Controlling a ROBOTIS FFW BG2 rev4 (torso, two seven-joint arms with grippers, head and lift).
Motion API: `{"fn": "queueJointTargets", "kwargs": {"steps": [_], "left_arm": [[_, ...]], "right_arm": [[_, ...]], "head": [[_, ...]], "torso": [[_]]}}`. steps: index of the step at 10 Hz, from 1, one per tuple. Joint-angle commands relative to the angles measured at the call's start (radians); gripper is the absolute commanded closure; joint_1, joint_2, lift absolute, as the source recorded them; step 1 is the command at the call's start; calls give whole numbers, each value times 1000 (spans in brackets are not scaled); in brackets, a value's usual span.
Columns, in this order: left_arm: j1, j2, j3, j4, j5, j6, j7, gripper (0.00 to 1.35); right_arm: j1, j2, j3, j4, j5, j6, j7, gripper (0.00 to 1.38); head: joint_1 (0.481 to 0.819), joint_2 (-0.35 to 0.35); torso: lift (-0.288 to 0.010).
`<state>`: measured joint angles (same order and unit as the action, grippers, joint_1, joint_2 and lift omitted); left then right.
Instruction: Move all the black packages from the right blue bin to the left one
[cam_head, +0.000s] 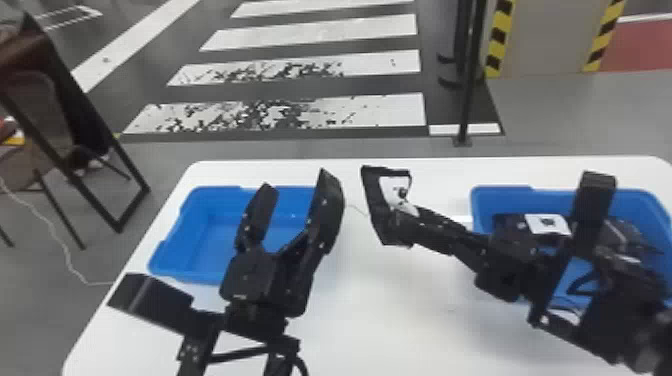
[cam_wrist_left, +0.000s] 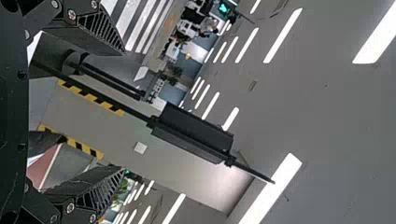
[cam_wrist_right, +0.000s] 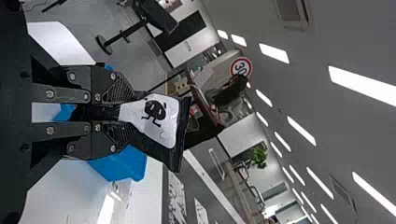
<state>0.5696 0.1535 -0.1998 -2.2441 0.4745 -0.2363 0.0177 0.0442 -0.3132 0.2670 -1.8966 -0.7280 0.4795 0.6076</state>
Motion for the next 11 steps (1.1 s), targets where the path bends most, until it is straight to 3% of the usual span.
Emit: {"fn": "queueJointTargets", "kwargs": {"steps": [1, 4, 8, 10, 11], "left_arm": [[-3, -3, 18, -3, -52, 55, -1, 170], [-5, -8, 26, -3, -88, 131, -1, 171], [-22, 1, 8, -3, -62, 202, -42, 252], [-22, -2, 16, -3, -62, 202, -47, 417], [-22, -3, 20, -3, -68, 222, -47, 838]], "right_arm": [[-20, -6, 52, -34, -14, -3, -3, 1038], [-44, -10, 104, -26, -42, -6, -11, 1038], [-71, -9, 162, 3, -74, -26, -19, 1038], [-76, -9, 192, 6, -92, -26, -22, 1038], [-76, -9, 196, 8, -94, -28, -22, 1038]], "head": [[695, 209], [695, 263], [695, 256], [695, 262], [695, 274]], "torso": [[-140], [-140], [-140], [-140], [-140]]}}
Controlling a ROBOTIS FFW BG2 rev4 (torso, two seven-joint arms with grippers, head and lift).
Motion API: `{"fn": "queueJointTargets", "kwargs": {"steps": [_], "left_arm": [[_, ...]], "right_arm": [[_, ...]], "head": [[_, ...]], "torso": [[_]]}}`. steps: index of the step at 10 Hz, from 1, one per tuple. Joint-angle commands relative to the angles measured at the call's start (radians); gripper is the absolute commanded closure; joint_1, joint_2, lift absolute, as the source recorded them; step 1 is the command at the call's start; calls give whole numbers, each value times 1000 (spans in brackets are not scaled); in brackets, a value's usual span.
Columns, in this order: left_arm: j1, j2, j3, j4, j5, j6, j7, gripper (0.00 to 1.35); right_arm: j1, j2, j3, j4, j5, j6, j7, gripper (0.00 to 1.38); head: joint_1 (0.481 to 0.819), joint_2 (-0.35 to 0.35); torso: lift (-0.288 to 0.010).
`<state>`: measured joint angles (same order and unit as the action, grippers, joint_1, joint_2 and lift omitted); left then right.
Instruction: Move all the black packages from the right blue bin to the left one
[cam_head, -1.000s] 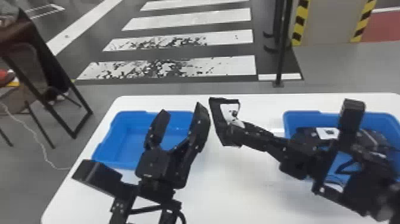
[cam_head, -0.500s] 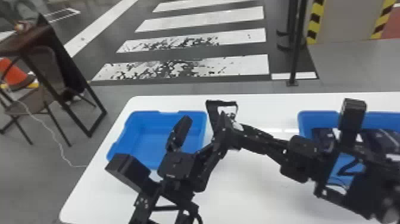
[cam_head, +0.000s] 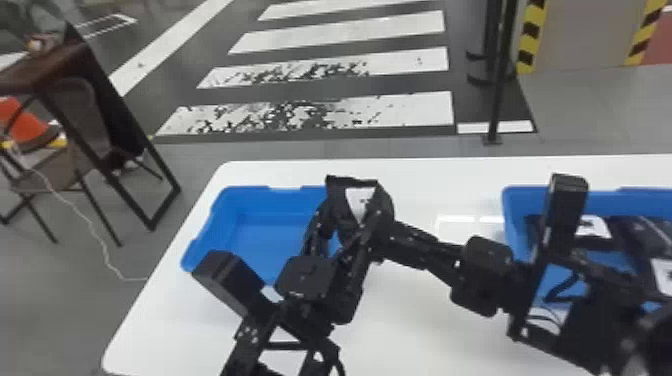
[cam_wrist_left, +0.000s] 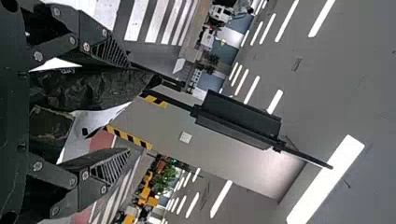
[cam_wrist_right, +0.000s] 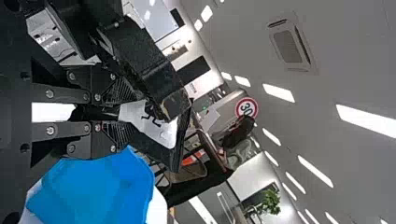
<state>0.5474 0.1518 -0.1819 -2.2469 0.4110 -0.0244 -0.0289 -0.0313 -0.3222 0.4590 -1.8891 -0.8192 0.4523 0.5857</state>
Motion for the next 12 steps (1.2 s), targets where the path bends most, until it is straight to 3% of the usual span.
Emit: {"fn": "queueJointTargets", "kwargs": {"steps": [1, 5, 7, 8, 10, 12], "left_arm": [[5, -6, 14, 0, 12, 29, 3, 1231], [5, -11, 20, 0, -22, -17, 4, 1213], [-7, -18, 48, 22, -60, -25, 10, 1213], [-30, -37, 94, 83, -108, -37, 14, 1213], [-108, -61, 174, 268, -234, -106, 20, 1213], [-231, -67, 234, 481, -405, -238, 38, 1213]], "right_arm": [[-1, 0, 4, 8, -12, -16, -1, 1038], [-11, 5, 4, 42, -36, -74, -7, 992], [-1, 6, 4, 72, -82, -97, -7, 360], [9, 6, 2, 89, -114, -114, -6, 139], [34, 8, -36, 81, -114, -116, -7, 124], [41, 8, -58, 72, -104, -116, -7, 125]], "head": [[695, 282], [695, 289], [695, 284], [695, 284], [695, 314], [695, 340]], "torso": [[-140], [-140], [-140], [-140], [-140], [-140]]}}
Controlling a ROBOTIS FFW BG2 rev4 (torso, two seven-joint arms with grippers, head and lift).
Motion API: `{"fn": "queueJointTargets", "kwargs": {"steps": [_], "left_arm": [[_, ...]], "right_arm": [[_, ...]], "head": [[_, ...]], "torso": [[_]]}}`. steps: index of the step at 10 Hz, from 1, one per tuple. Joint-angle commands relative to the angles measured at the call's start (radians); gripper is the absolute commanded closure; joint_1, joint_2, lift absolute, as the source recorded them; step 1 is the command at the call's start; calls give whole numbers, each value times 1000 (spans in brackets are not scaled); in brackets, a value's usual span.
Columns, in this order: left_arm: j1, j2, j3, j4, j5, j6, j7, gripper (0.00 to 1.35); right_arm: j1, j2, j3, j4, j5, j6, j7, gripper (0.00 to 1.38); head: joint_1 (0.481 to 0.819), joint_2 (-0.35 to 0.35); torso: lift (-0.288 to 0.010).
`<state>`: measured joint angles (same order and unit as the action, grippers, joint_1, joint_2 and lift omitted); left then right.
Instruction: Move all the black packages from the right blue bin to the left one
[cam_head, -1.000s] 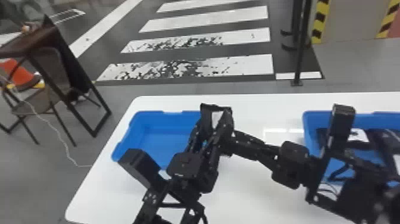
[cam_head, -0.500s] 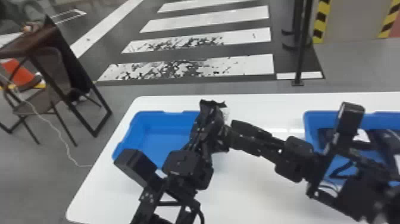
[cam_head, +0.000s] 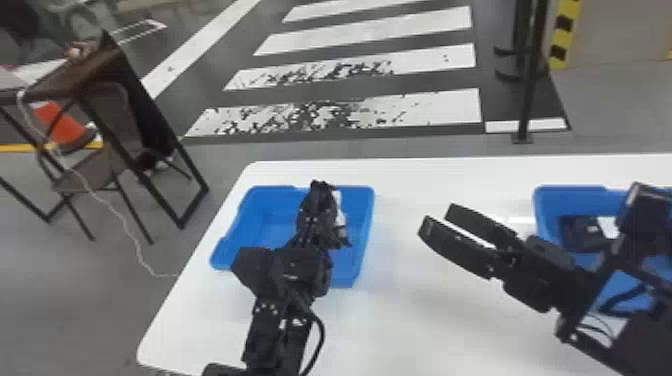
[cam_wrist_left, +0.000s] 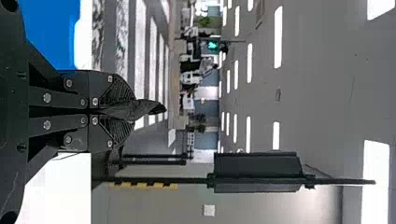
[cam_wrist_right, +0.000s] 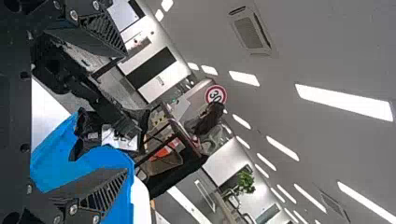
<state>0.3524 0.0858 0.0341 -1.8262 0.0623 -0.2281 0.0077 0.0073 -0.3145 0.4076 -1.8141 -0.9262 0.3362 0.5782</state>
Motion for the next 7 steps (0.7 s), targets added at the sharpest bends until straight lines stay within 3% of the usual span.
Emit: {"fn": "queueJointTargets", "kwargs": {"steps": [1, 2, 3, 4, 6, 7], "left_arm": [[-78, -3, 38, 136, -132, -93, 29, 1208], [-95, -1, 40, 176, -124, -120, 43, 941], [-83, -1, 46, 178, -108, -157, 40, 352], [-58, -1, 38, 173, -54, -236, 26, -2], [6, -6, 14, 112, 47, -388, 0, 127], [70, -6, -4, 4, 99, -354, -2, 125]], "right_arm": [[10, 2, -19, -6, 9, 0, 0, 125], [12, 3, -37, -6, 21, 0, 0, 125], [25, 6, -77, -11, 59, 2, -8, 125], [52, 11, -136, -48, 131, 17, -41, 121], [101, 32, -290, -116, 342, 96, -130, 121], [113, 43, -354, -136, 424, 147, -187, 121]], "head": [[695, 350], [695, 350], [695, 350], [695, 350], [695, 306], [695, 260]], "torso": [[-140], [-140], [-140], [-140], [-140], [-140]]}}
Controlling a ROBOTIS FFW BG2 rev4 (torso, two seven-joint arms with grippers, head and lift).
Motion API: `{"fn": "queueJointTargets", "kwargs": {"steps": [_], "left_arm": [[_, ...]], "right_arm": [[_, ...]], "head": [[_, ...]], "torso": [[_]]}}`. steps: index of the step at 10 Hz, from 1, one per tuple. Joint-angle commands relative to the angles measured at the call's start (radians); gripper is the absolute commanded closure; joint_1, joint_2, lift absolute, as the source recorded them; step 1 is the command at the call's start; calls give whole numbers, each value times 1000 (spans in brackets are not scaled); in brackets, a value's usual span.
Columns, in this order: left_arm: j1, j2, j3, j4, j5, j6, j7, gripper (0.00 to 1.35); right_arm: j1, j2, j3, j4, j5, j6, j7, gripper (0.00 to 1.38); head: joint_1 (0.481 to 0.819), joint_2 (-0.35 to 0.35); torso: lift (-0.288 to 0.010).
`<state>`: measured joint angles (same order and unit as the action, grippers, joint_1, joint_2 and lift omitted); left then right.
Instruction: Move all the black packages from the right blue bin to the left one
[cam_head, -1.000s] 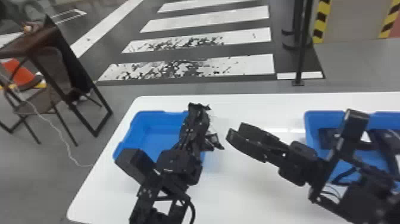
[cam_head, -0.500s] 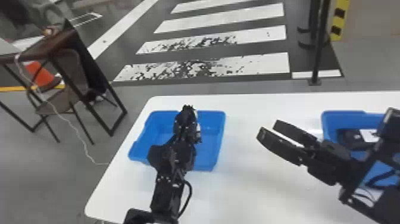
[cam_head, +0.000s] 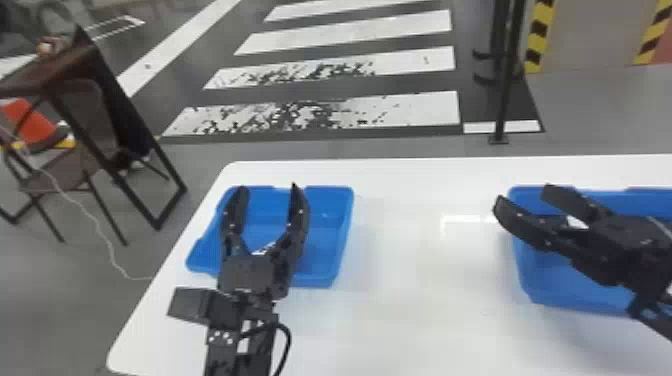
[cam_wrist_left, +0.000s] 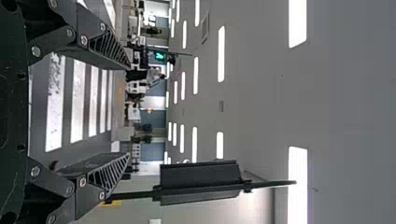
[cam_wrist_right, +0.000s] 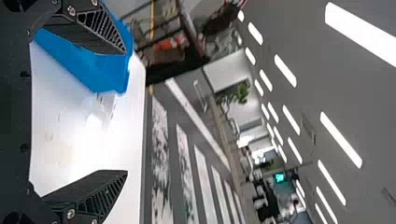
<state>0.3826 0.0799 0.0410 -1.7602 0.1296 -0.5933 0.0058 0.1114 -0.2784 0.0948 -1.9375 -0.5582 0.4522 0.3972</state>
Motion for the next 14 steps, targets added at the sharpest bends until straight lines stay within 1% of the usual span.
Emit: {"fn": "queueJointTargets", "kwargs": {"steps": [1, 2, 3, 4, 5, 6, 7, 8, 9, 10, 12, 13, 14], "left_arm": [[79, 0, -27, -131, 72, 43, -7, 125], [113, 0, -39, -180, 102, 73, -15, 130], [133, 0, -55, -205, 120, 83, -23, 131], [135, 1, -77, -205, 132, 97, -30, 131], [135, 9, -97, -207, 156, 129, -46, 131], [135, 15, -105, -219, 168, 151, -58, 131], [135, 17, -105, -224, 170, 161, -64, 131], [135, 20, -111, -224, 175, 171, -69, 131], [133, 23, -121, -224, 175, 181, -72, 131], [128, 28, -131, -224, 175, 183, -73, 131], [133, 28, -127, -224, 181, 188, -76, 131], [135, 28, -125, -224, 183, 188, -76, 131], [135, 28, -125, -224, 183, 188, -78, 131]], "right_arm": [[16, 19, -97, -42, 130, 75, -57, 121], [6, 24, -131, -67, 207, 156, -120, 121], [-23, 25, -141, -69, 263, 242, -161, 119], [-62, 27, -141, -47, 297, 311, -184, 116], [-104, 33, -141, -10, 301, 353, -187, 114], [-146, 36, -127, 17, 289, 426, -192, 114], [-188, 35, -99, 39, 289, 480, -210, 114], [-234, 33, -69, 100, 289, 490, -213, 114], [-296, 27, -31, 184, 269, 522, -213, 110], [-342, 15, 17, 255, 237, 547, -212, 107], [-372, 15, 23, 314, 255, 583, -216, 107], [-377, 15, 23, 319, 269, 610, -233, 107], [-377, 15, 23, 326, 275, 613, -244, 107]], "head": [[695, 205], [695, 173], [695, 113], [695, 65], [695, 28], [695, 14], [695, -12], [695, -13], [695, -10], [695, -5], [695, 5], [695, 4], [695, -3]], "torso": [[-140], [-140], [-140], [-140], [-140], [-140], [-140], [-140], [-140], [-140], [-140], [-140], [-140]]}}
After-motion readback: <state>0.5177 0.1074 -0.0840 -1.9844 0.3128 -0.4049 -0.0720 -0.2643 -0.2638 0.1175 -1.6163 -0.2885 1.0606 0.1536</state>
